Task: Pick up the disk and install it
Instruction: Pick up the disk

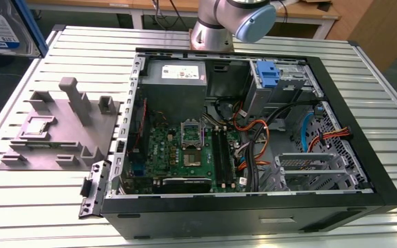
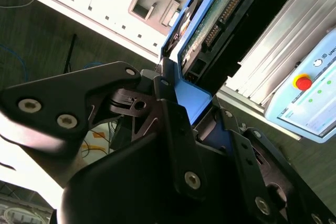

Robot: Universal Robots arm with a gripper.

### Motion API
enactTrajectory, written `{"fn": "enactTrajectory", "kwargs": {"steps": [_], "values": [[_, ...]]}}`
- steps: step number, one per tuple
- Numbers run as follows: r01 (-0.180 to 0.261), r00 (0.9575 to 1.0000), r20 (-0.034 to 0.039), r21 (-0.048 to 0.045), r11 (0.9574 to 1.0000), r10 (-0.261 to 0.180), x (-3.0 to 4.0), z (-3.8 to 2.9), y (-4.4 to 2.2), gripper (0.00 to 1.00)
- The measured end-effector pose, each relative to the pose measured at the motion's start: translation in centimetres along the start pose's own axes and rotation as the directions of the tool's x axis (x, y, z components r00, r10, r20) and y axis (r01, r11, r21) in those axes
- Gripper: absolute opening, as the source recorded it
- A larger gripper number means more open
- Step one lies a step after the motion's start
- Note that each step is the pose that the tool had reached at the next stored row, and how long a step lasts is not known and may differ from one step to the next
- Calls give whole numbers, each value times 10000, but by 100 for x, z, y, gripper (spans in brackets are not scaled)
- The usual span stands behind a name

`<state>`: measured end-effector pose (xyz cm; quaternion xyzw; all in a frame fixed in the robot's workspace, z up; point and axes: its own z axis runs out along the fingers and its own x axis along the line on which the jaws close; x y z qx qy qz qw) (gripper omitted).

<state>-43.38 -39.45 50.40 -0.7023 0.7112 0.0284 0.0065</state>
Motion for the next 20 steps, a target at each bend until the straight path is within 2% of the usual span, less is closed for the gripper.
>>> {"fn": "enactTrajectory", "kwargs": {"steps": [6, 20], "values": [[1, 10000, 0, 0, 10000, -1, 0, -4, -8, 37], [0, 10000, 0, -1, 10000, 0, -1, -6, -71, 37]]}}
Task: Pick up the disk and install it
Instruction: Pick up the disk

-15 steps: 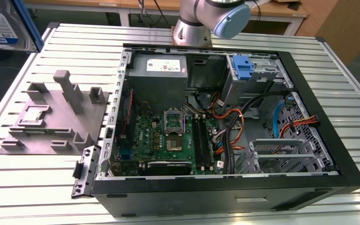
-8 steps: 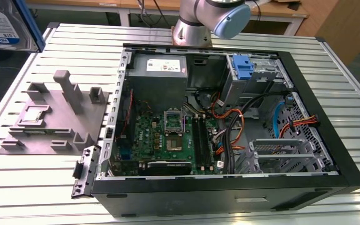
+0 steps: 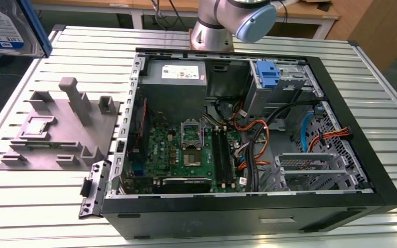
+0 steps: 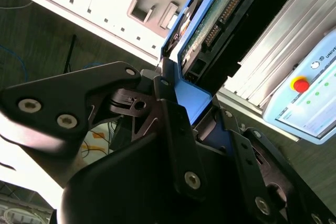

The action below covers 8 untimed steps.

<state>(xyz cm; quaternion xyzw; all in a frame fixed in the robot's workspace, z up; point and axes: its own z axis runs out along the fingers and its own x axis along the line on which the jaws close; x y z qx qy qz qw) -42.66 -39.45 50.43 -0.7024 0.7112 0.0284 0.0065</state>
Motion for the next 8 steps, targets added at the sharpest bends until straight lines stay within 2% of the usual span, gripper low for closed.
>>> {"fn": "enactTrajectory", "kwargs": {"steps": [8], "values": [[0, 10000, 0, 1, 10000, 0, 0, -1, -39, 37]]}}
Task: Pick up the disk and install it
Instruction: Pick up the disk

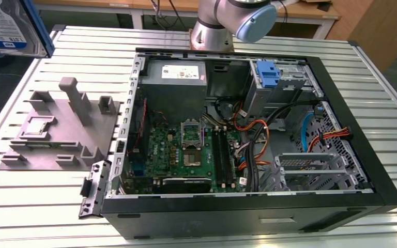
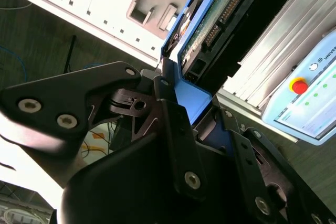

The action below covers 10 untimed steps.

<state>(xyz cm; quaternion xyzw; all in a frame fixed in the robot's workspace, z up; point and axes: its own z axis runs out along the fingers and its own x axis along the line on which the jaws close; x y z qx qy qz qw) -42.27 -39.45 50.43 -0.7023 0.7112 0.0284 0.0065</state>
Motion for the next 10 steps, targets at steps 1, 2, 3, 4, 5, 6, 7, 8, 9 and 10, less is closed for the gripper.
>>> {"fn": "enactTrajectory", "kwargs": {"steps": [1, 2, 3, 4, 5, 6, 7, 8, 9, 10], "values": [[0, 10000, 0, 0, 10000, 0, 1, 0, -1, 37], [0, 10000, 0, 0, 10000, 0, 2, 0, -2, 37], [0, 10000, -1, -1, 10000, 0, 2, -1, -4, 37], [0, 10000, 0, -1, 10000, 0, 3, -1, -5, 37], [1, 10000, 0, -1, 10000, -1, 5, -1, -7, 37], [0, 10000, -1, -2, 10000, 0, 7, -2, -8, 37], [0, 10000, 0, -1, 10000, 0, 16, -2, -11, 37], [0, 10000, 0, -1, 10000, 0, 24, -2, -17, 37], [0, 10000, 0, 0, 10000, 0, 24, -1, -18, 37], [0, 10000, 0, 0, 10000, 0, 25, -2, -20, 37]]}}
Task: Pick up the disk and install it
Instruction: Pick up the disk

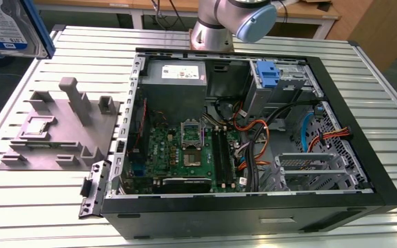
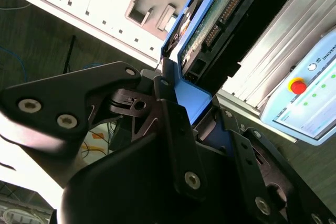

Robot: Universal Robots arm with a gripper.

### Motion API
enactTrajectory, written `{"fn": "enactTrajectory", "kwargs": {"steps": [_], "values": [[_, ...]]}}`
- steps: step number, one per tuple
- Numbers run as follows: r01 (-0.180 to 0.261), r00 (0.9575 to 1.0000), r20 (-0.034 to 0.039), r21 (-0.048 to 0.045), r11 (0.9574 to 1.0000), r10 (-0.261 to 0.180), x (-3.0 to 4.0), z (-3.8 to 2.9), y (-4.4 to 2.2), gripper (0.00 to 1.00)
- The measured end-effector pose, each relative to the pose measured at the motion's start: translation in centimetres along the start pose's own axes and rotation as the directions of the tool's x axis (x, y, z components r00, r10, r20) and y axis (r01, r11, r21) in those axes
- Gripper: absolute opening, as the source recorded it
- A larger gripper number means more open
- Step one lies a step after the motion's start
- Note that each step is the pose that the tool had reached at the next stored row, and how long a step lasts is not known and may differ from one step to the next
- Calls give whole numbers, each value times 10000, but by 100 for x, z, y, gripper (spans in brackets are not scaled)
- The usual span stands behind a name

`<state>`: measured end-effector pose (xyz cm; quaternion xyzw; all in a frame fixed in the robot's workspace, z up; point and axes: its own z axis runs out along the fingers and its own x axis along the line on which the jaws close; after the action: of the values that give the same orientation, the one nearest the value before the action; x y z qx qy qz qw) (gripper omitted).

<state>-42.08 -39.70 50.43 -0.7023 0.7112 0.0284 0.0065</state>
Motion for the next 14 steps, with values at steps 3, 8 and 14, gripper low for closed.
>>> {"fn": "enactTrajectory", "kwargs": {"steps": [3, 8, 14], "values": [[0, 10000, 0, -1, 10000, 0, 1, 0, -6, 37], [0, 10000, -1, -1, 10000, 0, 1, -1, -11, 37], [0, 10000, -1, -2, 10000, 0, 1, -2, -34, 37]]}}
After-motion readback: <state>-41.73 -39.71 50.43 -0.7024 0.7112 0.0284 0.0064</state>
